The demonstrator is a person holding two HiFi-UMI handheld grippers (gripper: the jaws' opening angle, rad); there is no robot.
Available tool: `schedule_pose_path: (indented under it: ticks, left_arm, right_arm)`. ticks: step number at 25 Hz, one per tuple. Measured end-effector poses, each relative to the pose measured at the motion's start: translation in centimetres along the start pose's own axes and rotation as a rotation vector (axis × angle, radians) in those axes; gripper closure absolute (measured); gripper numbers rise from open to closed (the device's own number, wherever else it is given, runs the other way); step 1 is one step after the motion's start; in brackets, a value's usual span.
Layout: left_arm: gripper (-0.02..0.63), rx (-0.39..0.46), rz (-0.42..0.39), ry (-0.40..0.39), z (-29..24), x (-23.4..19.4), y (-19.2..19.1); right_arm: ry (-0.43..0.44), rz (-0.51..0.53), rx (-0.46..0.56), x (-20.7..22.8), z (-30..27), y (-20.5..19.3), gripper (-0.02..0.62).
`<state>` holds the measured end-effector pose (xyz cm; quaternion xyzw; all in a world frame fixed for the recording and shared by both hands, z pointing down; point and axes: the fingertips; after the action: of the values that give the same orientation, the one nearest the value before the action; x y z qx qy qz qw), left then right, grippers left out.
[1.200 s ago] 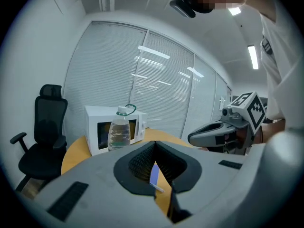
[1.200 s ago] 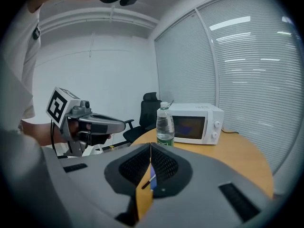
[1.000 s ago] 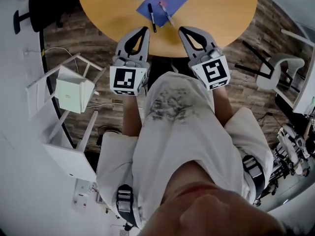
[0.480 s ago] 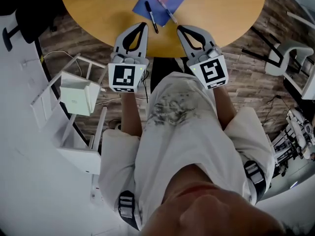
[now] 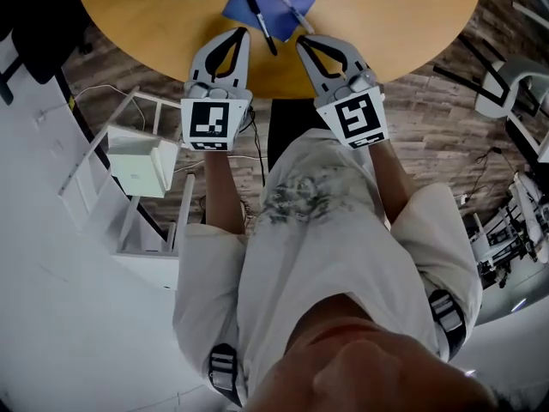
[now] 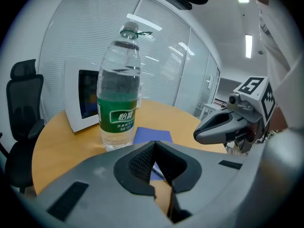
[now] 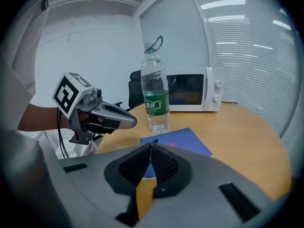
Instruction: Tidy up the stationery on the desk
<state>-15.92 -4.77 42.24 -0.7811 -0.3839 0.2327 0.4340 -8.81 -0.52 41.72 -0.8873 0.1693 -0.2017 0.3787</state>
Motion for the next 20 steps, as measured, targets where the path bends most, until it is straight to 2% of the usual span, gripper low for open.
schedule_pose_path:
  ticks: [7, 16, 20]
  left_arm:
    - [0.597, -0.115, -0.045, -0.06, -2.9, -0.8, -3.7]
    - [0.597, -0.29, -0.093, -0.112, -5.6, -2.1, -7.8]
    - [0.597, -0.331, -0.098, -0.123, -5.9, -2.2, -8.6]
  right_arm:
    - [-0.04, -0.043, -0.084, 0.5, -3.5, -3.1, 0.534]
    - [-0.049, -0.071, -0.179, 0.2, -6.7, -6.1, 0.533]
    - [-0.051, -0.077, -0.208, 0.1, -7.2, -7.1, 0.533]
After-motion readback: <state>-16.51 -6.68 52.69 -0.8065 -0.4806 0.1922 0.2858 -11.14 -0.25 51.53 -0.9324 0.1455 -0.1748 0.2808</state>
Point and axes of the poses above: the fingertips, and each gripper's own axes: z backward along the fingers, x to its right, y out of its top, and after that the axes turned 10 degrees about -z, right-handed
